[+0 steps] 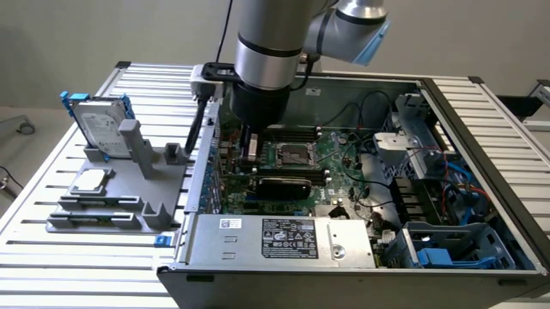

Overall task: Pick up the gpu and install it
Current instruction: 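Press down on the gpu until it lock into place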

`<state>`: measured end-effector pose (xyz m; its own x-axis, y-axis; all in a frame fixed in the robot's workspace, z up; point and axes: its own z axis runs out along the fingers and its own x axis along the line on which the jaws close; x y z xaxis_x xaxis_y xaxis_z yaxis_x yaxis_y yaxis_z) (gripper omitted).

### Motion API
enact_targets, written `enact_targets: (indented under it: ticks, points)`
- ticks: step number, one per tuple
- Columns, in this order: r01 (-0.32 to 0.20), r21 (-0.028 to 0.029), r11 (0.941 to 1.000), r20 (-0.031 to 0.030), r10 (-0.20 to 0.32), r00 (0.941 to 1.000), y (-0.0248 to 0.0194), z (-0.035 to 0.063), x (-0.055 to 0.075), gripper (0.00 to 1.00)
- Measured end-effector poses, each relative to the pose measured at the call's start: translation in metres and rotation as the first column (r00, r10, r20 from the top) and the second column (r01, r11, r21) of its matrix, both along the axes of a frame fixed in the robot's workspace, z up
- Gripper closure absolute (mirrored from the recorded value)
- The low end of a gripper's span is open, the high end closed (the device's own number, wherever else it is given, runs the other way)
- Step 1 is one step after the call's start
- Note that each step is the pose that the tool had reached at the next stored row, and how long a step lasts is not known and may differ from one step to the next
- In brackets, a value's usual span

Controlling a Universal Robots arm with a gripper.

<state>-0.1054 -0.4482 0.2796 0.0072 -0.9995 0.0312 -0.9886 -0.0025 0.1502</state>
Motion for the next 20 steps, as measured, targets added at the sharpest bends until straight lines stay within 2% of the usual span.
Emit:
enact_targets:
  ticks: [4,7,12,20]
  points:
    - [0.000,-0.0192,0.9998,-0.0246,0.000,0.9997,0.0000,0.0000,-0.0032,0.89]
    - [-0.001,-0.0292,0.9996,-0.0423,0.000,0.9991,0.0000,0.0000,-0.0050,0.89]
    - [-0.001,-0.0318,0.9995,-0.0658,-0.001,0.9978,0.0000,0.0014,-0.0067,0.89]
    - [-0.002,-0.0366,0.9993,-0.0817,-0.001,0.9967,0.0000,0.0061,-0.0097,0.89]
